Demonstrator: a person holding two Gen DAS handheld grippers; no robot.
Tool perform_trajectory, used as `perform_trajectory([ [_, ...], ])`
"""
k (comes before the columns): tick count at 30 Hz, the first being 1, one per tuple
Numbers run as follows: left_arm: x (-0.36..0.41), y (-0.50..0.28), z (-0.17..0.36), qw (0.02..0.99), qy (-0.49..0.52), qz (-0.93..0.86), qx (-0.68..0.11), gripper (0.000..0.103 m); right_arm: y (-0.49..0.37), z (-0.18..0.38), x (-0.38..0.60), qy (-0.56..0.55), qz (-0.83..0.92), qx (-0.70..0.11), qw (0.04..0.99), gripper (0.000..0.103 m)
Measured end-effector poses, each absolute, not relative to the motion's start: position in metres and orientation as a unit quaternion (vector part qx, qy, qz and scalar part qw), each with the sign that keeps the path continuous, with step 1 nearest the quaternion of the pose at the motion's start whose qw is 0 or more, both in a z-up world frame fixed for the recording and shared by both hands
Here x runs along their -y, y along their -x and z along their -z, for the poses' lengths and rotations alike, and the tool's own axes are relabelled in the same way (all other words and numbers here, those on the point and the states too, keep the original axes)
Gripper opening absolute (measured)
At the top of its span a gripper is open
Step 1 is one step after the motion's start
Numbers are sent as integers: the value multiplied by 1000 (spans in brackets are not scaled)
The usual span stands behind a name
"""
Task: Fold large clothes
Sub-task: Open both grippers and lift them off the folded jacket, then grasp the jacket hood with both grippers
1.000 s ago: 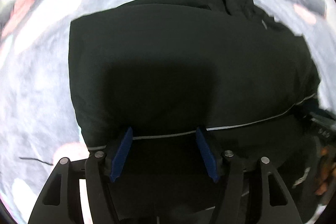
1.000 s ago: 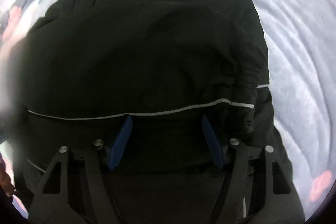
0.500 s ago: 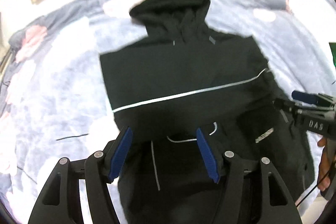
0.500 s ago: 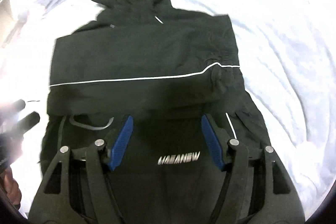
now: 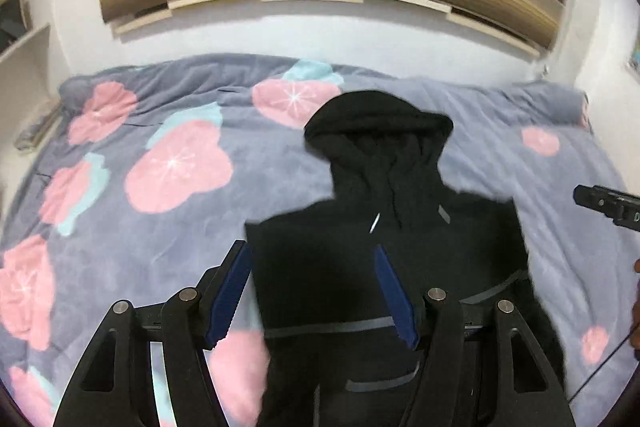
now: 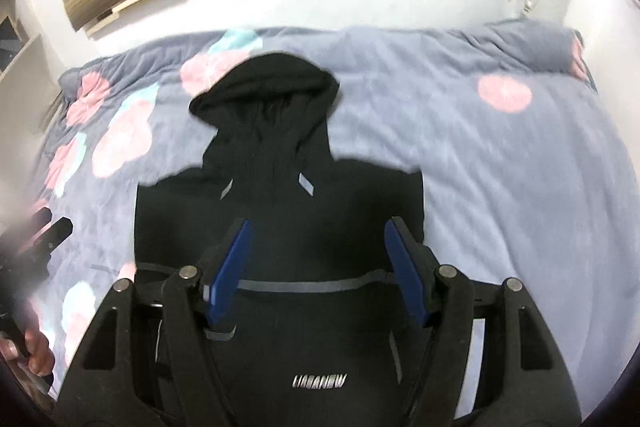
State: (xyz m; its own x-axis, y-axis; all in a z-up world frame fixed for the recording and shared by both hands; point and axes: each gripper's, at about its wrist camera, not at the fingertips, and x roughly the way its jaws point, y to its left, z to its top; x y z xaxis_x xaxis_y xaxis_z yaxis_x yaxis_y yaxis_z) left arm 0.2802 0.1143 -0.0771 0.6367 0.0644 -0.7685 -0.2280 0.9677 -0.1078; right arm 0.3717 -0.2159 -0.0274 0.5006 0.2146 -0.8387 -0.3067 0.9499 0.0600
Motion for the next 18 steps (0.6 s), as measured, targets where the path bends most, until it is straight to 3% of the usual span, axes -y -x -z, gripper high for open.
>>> perform_trajectory([
  [4, -138, -357, 103, 886, 140, -79, -435, 66, -444, 48, 202, 59, -162, -459, 872, 68],
  [10, -181, -471, 184, 861, 195, -80, -464, 66, -531, 111, 187, 50, -167, -469, 866, 68],
  [18, -187, -558, 243, 855, 183, -75, -480, 66, -597, 178, 166, 39, -195, -492, 848, 68],
])
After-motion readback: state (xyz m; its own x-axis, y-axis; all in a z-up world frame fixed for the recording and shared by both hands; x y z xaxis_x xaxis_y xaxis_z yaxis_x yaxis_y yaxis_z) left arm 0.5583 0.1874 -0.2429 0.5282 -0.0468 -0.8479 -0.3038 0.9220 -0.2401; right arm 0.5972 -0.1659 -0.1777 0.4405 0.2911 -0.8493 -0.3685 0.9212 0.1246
